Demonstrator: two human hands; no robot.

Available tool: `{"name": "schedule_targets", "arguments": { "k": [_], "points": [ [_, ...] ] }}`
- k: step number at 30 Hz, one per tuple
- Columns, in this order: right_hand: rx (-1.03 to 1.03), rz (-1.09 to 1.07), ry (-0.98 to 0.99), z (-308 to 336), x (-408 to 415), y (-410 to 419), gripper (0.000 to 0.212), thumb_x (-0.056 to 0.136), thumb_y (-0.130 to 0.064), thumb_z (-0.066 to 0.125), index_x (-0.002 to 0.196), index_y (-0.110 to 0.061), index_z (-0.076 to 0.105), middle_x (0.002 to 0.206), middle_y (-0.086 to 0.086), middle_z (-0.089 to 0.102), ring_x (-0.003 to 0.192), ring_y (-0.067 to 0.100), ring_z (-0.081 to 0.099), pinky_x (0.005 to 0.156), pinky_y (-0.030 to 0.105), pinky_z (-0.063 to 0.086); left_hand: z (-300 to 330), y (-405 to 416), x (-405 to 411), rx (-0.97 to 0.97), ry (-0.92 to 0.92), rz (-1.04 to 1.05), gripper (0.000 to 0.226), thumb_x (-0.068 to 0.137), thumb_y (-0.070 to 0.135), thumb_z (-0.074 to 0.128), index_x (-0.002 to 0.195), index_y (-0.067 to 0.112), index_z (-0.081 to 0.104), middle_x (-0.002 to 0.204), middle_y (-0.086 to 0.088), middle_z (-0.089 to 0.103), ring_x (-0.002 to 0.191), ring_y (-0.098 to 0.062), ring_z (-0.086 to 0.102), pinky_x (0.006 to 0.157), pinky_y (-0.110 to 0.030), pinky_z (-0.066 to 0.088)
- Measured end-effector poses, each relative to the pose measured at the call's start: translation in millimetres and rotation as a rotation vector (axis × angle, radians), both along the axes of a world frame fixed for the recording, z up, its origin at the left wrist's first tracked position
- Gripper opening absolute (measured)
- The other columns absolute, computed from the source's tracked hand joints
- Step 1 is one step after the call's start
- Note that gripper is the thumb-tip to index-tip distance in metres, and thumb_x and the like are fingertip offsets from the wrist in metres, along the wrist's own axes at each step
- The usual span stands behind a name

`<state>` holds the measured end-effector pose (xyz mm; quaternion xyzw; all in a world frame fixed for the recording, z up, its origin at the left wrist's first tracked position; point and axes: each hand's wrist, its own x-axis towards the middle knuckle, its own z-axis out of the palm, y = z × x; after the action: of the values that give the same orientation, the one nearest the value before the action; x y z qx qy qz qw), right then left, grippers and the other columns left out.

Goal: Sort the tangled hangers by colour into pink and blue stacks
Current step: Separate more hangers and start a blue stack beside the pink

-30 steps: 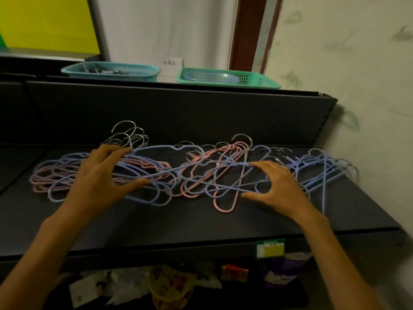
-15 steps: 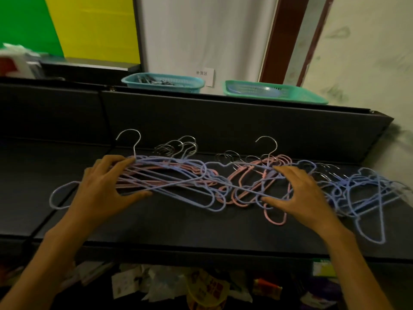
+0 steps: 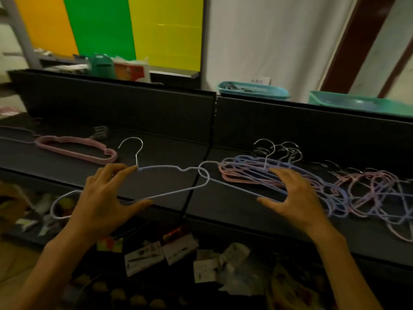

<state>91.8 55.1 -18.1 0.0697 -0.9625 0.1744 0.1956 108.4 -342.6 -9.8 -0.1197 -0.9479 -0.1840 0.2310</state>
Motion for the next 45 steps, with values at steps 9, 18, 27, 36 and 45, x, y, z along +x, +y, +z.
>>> {"name": "schedule_targets", "arguments": {
  "k": [9, 18, 27, 36, 45],
  "points": [
    [0.001, 0.165, 0.002, 4.5, -52.9, -153.4, 0.080, 0.067, -0.053, 0.075, 0.135, -0.024, 0.044, 0.134, -0.001, 0.048, 0.123, 0.018, 0.042, 0.105, 0.033, 0.032, -9.2, -135.7, 8.0, -0.019, 0.016, 0.155, 0.089, 0.062, 0.076, 0.048, 0.129, 0.018, 0.052, 0.123, -0.006, 0.048, 0.108, -0.026, 0.049, 0.088, -0.045, 0.043],
    [0.002, 0.219, -0.009, -6.3, -125.3, -288.4, 0.081, 0.068, -0.052, 0.074, 0.137, -0.025, 0.041, 0.136, -0.002, 0.045, 0.124, 0.014, 0.039, 0.101, 0.027, 0.026, -23.3, -259.5, -41.0, -0.053, 0.028, 0.210, 0.088, 0.065, 0.076, 0.048, 0.130, 0.017, 0.052, 0.122, -0.007, 0.048, 0.107, -0.026, 0.051, 0.087, -0.042, 0.043],
    [-0.042, 0.107, -0.055, -7.4, -191.2, -401.2, 0.087, 0.066, -0.051, 0.077, 0.139, -0.027, 0.037, 0.140, 0.003, 0.040, 0.127, 0.020, 0.038, 0.104, 0.036, 0.032, -17.3, -382.7, -132.7, -0.065, -0.012, 0.143, 0.086, 0.065, 0.075, 0.048, 0.132, 0.021, 0.048, 0.125, -0.003, 0.045, 0.112, -0.021, 0.045, 0.090, -0.036, 0.039],
    [-0.055, -0.007, -0.034, 3.2, -235.6, -479.6, 0.086, 0.065, -0.050, 0.077, 0.139, -0.027, 0.038, 0.138, 0.004, 0.041, 0.125, 0.022, 0.039, 0.101, 0.037, 0.034, -18.2, -475.4, -214.7, -0.034, -0.042, 0.066, 0.089, 0.064, 0.078, 0.045, 0.135, 0.025, 0.043, 0.128, -0.001, 0.041, 0.115, -0.021, 0.043, 0.093, -0.040, 0.041],
    [-0.094, -0.228, -0.033, 4.0, -261.6, -572.7, 0.086, 0.065, -0.048, 0.079, 0.138, -0.025, 0.041, 0.139, 0.006, 0.042, 0.126, 0.024, 0.039, 0.102, 0.041, 0.035, -17.1, -579.3, -312.4, -0.022, -0.173, -0.092, 0.087, 0.060, 0.071, 0.060, 0.137, 0.038, 0.035, 0.138, 0.005, 0.031, 0.124, -0.020, 0.034, 0.098, -0.038, 0.037]
  ]
}}
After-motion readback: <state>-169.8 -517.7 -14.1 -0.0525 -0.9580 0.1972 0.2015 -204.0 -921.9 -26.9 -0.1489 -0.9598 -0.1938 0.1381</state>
